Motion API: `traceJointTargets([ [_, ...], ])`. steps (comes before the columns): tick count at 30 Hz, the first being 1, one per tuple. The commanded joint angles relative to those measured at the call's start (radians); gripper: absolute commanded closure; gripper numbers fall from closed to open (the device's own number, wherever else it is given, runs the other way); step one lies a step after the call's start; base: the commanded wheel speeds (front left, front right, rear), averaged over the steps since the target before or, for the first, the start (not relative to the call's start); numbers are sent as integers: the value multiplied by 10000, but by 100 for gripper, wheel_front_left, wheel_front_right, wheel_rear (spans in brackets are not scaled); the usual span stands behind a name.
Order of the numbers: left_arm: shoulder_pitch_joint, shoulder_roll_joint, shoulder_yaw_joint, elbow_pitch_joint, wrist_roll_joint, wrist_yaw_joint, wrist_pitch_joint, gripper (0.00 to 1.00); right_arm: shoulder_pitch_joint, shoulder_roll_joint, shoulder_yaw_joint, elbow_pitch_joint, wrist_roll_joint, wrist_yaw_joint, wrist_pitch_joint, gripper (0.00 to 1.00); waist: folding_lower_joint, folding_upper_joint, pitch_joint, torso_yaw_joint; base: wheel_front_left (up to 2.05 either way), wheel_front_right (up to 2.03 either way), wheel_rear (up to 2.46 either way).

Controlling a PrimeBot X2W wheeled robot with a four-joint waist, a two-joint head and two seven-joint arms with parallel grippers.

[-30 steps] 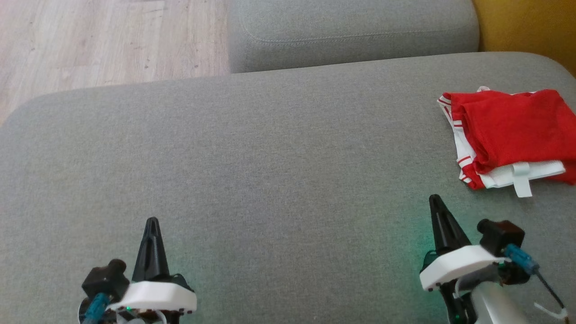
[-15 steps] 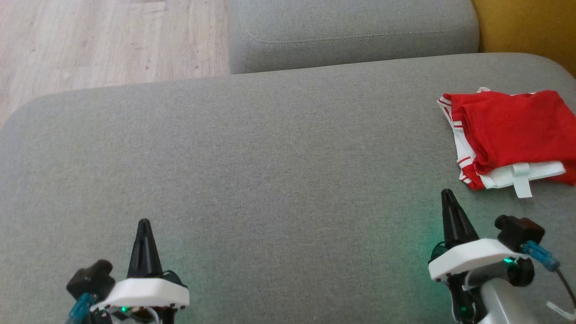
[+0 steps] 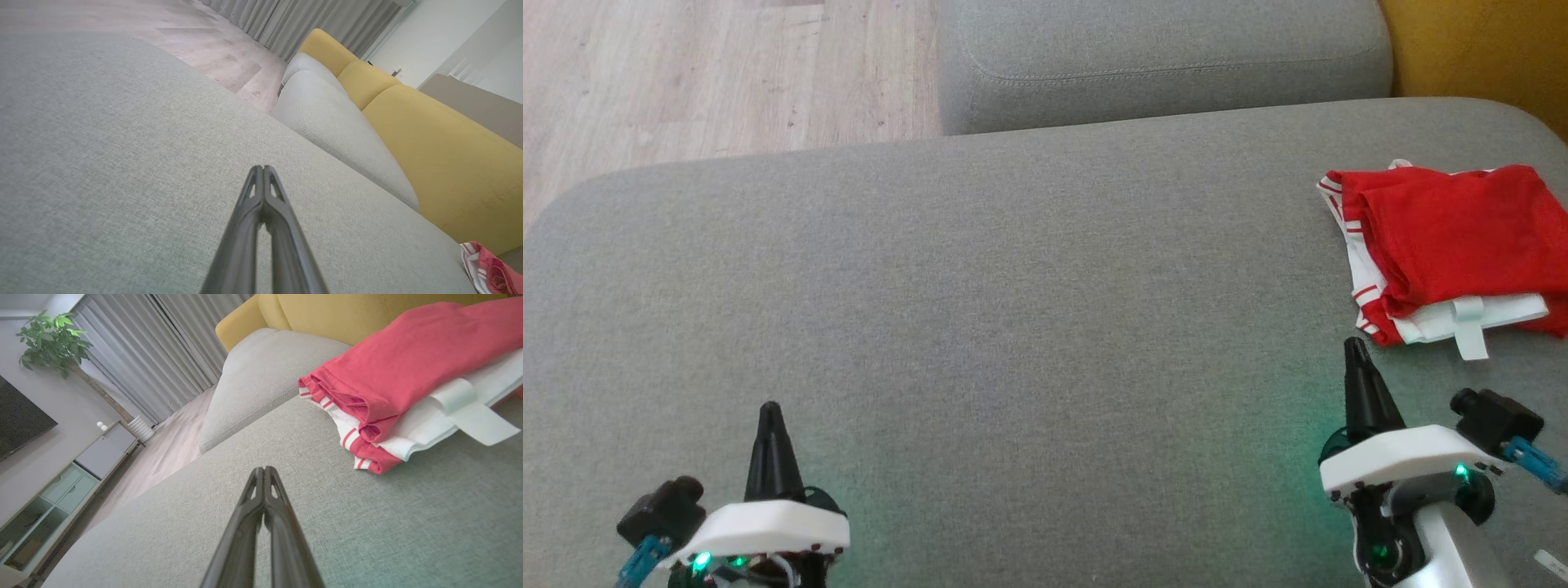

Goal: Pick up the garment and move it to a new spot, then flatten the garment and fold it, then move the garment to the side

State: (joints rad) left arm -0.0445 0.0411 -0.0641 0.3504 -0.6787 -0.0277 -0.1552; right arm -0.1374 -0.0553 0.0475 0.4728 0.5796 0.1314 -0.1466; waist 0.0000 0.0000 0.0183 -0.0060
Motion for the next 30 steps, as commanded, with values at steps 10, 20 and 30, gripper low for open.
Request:
traceJointTargets([
  [10, -512, 34, 351, -450, -1092, -170, 304, 100, -278, 14, -190, -593, 1239, -3, 283, 100, 0, 0, -16, 7, 0, 0, 0],
  [20, -528, 41, 528, -524, -2107, -276, 599, 100, -207, 19, -366, -802, 2360, -3, 570, 100, 0, 0, -33, 13, 0, 0, 0],
  [30, -545, 49, 723, -606, -3228, -394, 924, 100, -129, 24, -561, -1032, 3596, -4, 886, 100, 0, 0, -52, 21, 0, 0, 0],
])
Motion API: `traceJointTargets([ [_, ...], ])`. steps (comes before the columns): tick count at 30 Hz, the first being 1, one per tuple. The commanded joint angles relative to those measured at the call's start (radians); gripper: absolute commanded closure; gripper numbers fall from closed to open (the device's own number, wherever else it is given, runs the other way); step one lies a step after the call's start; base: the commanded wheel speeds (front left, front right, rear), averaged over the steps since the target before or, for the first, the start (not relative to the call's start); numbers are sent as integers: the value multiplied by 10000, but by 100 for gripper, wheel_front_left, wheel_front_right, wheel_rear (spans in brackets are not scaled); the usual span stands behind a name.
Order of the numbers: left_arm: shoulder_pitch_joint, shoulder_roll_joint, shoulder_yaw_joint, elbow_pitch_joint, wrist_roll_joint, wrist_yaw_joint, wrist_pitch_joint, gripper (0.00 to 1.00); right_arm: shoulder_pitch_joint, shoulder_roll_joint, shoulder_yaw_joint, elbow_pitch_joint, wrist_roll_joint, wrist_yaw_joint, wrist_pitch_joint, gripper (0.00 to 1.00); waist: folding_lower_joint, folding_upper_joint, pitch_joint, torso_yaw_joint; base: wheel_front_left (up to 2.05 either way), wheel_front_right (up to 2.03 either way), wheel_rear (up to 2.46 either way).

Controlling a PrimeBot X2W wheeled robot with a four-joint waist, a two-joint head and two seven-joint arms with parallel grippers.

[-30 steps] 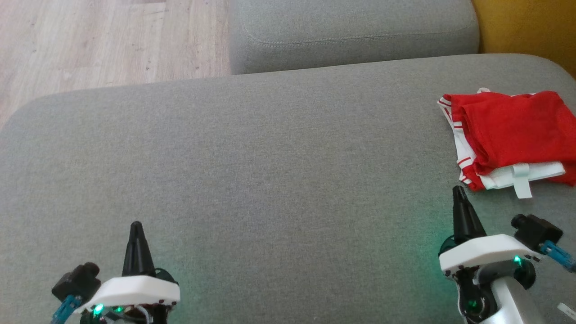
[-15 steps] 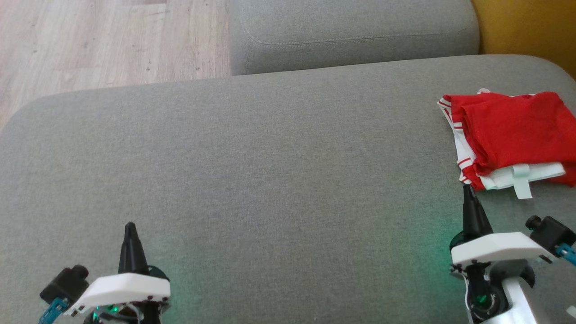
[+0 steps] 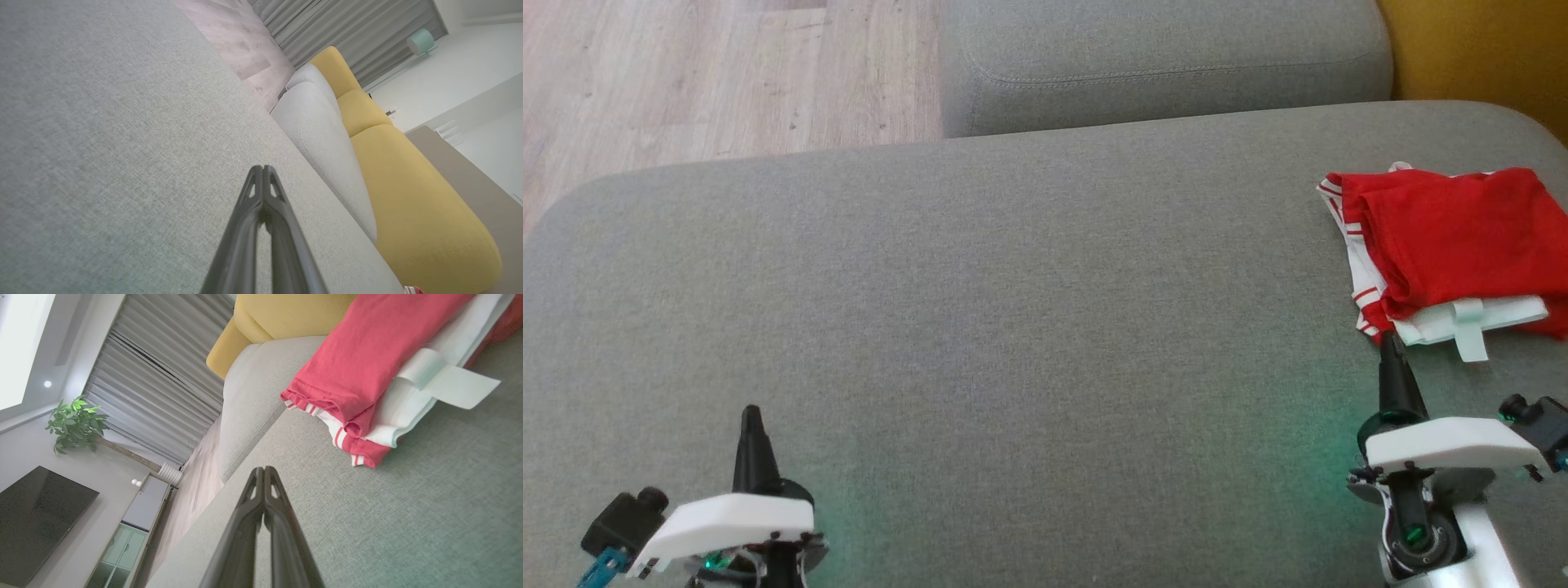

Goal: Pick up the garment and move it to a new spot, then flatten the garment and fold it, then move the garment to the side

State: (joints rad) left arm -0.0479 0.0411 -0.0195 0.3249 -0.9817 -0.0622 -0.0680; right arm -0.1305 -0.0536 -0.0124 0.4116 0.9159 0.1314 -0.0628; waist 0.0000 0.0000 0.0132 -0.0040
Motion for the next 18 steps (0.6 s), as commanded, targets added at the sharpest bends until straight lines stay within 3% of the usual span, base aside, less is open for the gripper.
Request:
traceJointTargets([
  [1, -513, 49, 294, -358, -301, -59, 82, 100, -191, 7, 20, -442, 345, -4, 77, 100, 0, 0, -3, 1, 0, 0, 0],
  [18, -539, 61, 596, -485, -2033, -241, 584, 100, -70, 15, -280, -798, 2256, -5, 566, 100, 0, 0, -31, 13, 0, 0, 0],
])
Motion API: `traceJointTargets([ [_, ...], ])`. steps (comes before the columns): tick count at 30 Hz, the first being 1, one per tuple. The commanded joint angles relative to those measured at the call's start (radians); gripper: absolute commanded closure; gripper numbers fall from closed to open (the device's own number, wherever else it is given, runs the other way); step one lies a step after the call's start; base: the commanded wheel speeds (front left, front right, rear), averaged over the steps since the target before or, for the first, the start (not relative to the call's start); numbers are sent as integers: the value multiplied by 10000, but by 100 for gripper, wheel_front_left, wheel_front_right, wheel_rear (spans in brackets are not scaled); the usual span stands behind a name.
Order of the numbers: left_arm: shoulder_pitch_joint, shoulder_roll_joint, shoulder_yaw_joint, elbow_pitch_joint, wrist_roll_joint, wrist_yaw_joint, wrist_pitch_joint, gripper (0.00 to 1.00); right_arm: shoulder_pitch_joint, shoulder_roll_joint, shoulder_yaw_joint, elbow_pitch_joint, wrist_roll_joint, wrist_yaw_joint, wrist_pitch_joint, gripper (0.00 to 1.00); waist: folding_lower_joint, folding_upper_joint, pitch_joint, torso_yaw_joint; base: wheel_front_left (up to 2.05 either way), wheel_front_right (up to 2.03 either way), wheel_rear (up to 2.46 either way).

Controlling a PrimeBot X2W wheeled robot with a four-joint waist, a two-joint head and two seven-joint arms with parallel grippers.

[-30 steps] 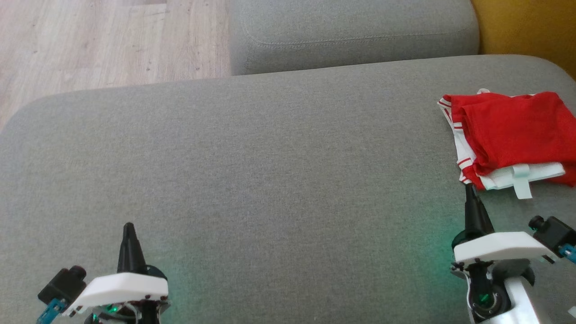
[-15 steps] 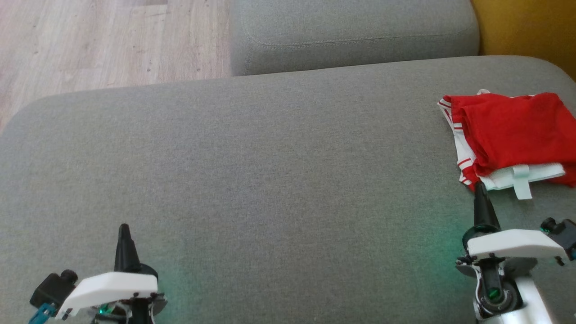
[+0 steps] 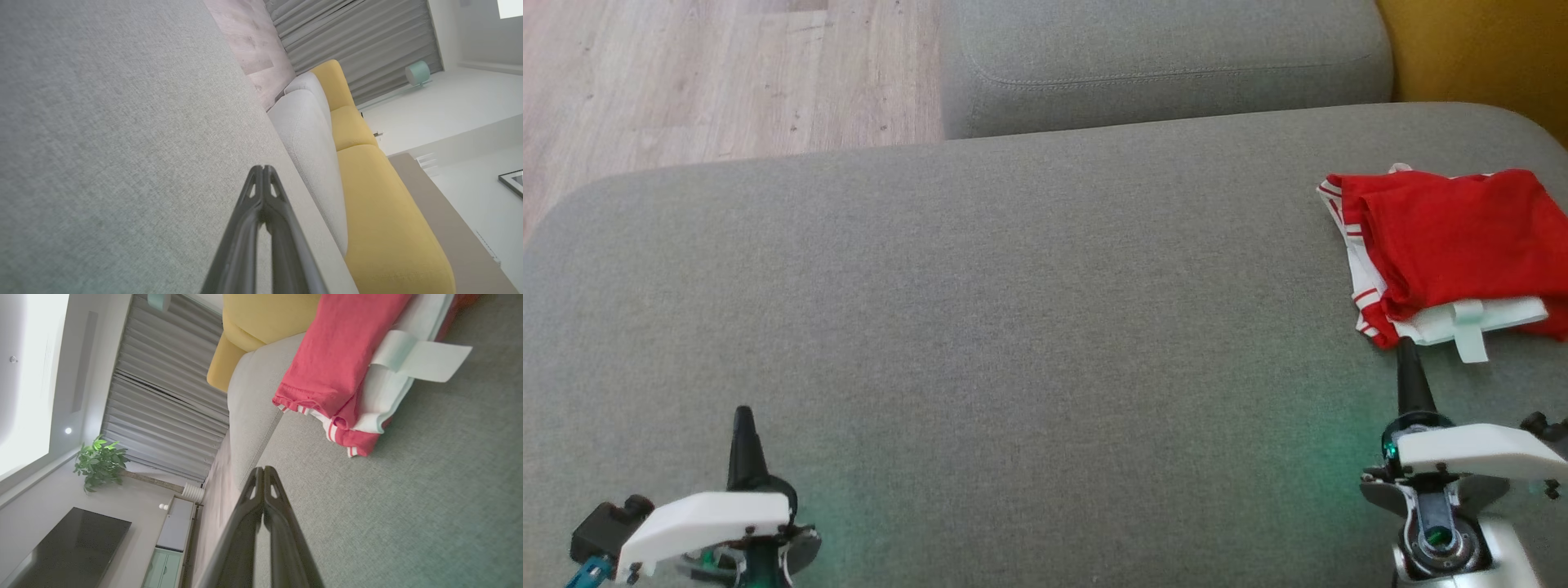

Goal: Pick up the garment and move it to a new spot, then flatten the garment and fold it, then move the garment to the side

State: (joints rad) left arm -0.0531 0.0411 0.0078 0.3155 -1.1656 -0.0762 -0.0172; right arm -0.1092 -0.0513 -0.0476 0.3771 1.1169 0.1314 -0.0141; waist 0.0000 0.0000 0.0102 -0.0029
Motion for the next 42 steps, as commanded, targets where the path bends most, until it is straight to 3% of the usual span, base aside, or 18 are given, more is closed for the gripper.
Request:
traceJointTargets([
  [1, -489, 62, 341, -398, -296, -111, 106, 100, -275, -8, 55, -473, 358, -5, 107, 100, 0, 0, -3, 2, 0, 0, 0],
  [42, -550, 90, 1050, -695, -4367, -538, 1286, 100, 9, 10, -651, -1310, 4847, -7, 1255, 100, 0, 0, -70, 28, 0, 0, 0],
])
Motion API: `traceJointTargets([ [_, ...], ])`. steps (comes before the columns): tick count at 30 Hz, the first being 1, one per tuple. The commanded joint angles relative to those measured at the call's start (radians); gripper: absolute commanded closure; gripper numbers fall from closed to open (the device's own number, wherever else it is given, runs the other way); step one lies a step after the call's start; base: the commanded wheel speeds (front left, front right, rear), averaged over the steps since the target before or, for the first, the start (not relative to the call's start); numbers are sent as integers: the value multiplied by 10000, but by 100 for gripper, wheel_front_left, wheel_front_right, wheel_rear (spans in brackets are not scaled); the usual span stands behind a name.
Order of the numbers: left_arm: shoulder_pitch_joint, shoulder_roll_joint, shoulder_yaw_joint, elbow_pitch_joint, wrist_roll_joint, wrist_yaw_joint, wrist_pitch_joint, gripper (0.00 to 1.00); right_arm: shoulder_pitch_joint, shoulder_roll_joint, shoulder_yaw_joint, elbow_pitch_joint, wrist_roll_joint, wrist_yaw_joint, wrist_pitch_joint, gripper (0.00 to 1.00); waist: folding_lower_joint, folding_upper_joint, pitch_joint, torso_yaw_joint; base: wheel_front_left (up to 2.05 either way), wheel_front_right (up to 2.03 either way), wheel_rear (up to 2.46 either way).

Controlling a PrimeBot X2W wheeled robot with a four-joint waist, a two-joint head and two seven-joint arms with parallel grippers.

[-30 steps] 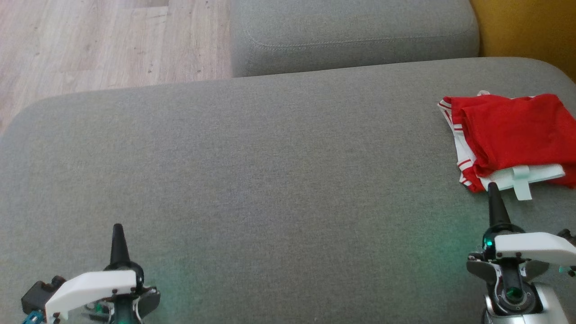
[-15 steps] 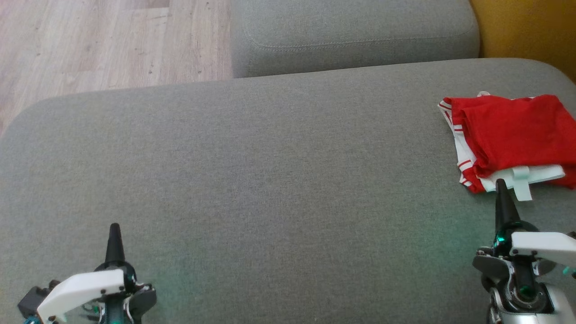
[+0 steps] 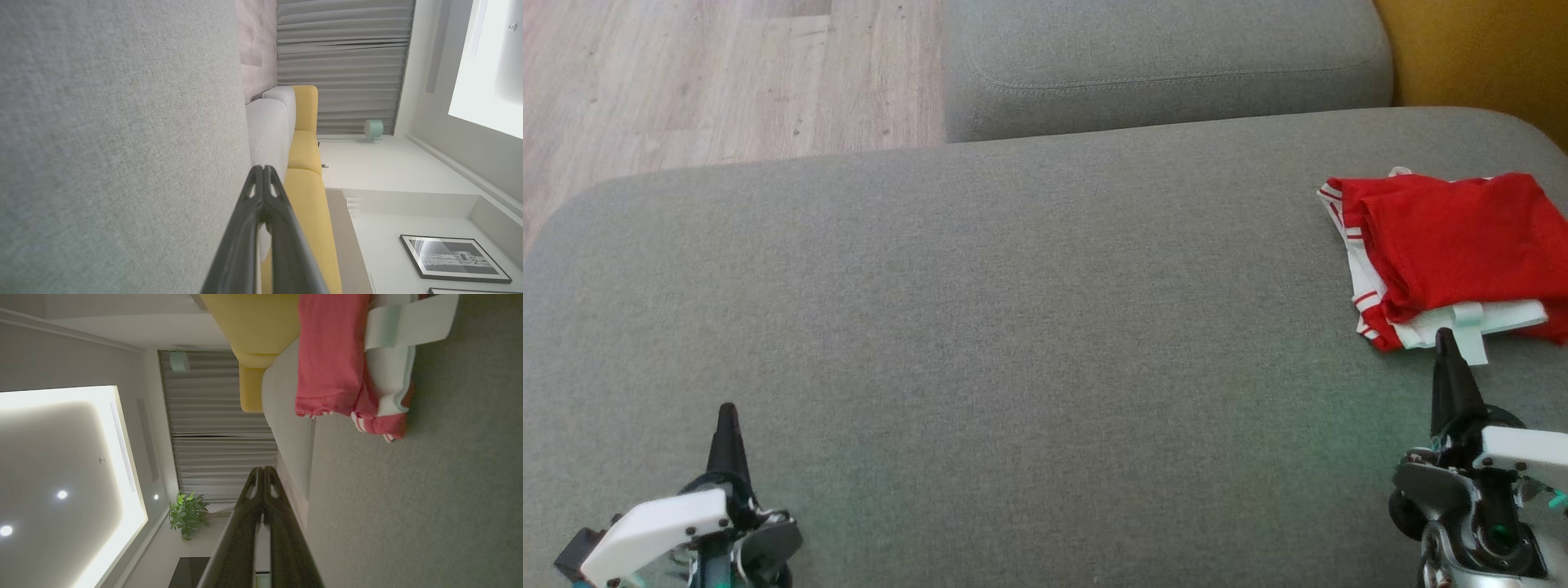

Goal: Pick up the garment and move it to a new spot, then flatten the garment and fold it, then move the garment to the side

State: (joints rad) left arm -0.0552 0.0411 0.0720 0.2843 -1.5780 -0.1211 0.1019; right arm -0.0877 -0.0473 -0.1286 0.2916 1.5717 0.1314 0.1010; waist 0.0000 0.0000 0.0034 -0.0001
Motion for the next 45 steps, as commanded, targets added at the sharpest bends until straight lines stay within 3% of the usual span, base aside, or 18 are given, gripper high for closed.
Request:
traceJointTargets([
  [1, -530, 91, 418, -387, -306, -96, 114, 100, -203, -30, 147, -468, 369, -7, 123, 100, 0, 0, -3, 1, 0, 0, 0],
  [45, -529, 91, 417, -389, -307, -96, 113, 100, -203, -29, 149, -468, 370, -7, 122, 100, 0, 0, -3, 1, 0, 0, 0],
])
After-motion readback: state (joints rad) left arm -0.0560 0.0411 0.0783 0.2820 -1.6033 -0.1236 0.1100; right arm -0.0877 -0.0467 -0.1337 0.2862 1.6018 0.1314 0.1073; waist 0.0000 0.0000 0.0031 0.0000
